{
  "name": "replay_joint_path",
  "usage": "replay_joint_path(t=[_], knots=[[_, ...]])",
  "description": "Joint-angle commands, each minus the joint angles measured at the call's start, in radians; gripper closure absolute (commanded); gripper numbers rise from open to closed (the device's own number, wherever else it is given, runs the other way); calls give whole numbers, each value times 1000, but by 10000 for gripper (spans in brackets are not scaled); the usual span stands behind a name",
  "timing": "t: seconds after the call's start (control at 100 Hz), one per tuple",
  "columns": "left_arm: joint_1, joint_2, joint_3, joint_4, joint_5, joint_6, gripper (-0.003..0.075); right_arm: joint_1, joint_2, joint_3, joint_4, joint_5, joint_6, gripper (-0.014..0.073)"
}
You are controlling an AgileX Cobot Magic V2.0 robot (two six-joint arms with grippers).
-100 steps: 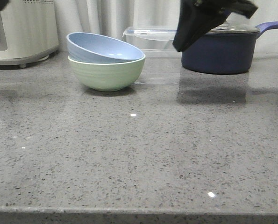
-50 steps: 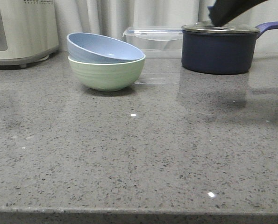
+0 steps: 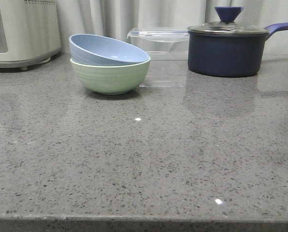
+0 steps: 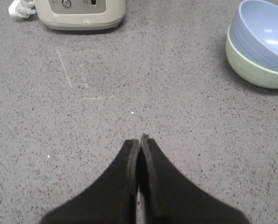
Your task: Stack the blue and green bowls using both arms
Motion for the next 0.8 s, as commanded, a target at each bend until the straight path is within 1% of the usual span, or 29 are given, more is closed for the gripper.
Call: replay_joint_path(t=[0.0,0.15,0.36,0.59,0.79], knots=[[4,-23,0,-14,-87,-4,741,-5,-78,18,-68,-75,45,673],[-38,-46,31,-14,-120,-3,741,-5,-226,100,-123,-71,90,673],[-112,-68,62,-13,-169,4,741,-5,-432,192,-206,-23,143,673],[-117,-128,104,-13,-217,4,741,-5,-632,237,-224,39,146,673],[-117,-160,117,-13,-224,4,741,-5,-724,241,-270,60,146,673]])
